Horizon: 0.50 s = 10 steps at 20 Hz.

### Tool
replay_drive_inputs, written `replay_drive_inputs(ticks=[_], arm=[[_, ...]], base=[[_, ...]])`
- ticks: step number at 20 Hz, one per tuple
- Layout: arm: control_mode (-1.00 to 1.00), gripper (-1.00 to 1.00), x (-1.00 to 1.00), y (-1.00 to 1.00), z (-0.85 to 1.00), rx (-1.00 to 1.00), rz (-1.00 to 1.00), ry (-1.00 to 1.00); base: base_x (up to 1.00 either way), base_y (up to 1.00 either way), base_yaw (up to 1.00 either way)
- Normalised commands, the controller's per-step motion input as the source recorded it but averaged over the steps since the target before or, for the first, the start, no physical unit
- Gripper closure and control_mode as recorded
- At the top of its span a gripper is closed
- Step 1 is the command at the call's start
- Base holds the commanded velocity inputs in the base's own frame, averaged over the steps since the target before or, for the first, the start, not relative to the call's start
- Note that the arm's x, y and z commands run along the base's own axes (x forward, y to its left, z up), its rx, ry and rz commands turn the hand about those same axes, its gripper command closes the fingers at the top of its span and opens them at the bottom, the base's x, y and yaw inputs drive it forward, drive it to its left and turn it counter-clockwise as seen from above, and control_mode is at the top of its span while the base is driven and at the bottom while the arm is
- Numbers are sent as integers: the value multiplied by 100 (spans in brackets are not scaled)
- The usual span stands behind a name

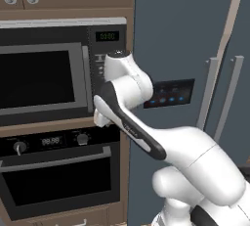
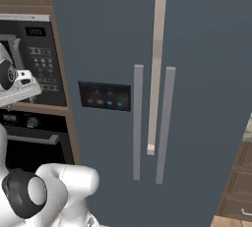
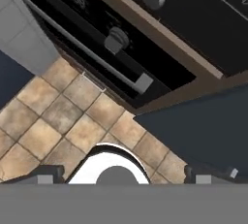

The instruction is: Take the fish from the oven and place it on the plate on the counter.

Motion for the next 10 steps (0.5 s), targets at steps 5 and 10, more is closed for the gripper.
replay_drive_inputs(ticks=[5,10], arm=[[-100,-100,-4,87,-44,-29,4,-37],[-100,-100,-8,89,-66,-24,5,-42]], base=[[0,0,0],[0,0,0]])
